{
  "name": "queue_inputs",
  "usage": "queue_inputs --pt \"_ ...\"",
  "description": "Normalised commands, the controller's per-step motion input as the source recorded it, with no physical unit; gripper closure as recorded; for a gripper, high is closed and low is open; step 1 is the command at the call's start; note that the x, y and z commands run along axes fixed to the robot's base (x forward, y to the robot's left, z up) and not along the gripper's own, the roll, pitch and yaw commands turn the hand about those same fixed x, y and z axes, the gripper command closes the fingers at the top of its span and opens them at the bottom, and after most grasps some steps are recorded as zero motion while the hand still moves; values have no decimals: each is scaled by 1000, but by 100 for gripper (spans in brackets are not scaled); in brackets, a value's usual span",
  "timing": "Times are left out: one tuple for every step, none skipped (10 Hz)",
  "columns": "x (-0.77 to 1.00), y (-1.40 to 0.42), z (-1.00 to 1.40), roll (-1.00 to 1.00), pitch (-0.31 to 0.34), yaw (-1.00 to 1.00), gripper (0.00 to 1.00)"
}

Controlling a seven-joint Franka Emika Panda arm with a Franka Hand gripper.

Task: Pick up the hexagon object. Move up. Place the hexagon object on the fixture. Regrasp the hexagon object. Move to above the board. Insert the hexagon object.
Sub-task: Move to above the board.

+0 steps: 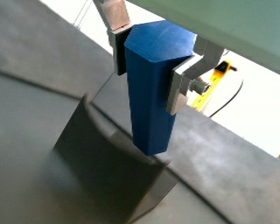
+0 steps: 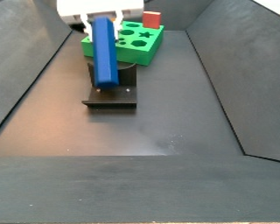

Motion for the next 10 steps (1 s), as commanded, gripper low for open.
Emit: queue_inputs --pt "265 -137 1000 27 234 220 100" --pt "258 -133 1000 8 179 248 100" --pt "251 -130 1000 3 139 253 100" --pt "247 -127 1000 3 115 249 100" --pt "233 -123 1000 9 62 222 100" --pt "226 -119 980 7 46 208 100" --pt "158 -80 729 14 24 172 100" --pt "113 -59 547 22 7 143 100" --pt "72 -40 315 28 -12 105 100" --pt "59 -34 204 30 -17 87 100"
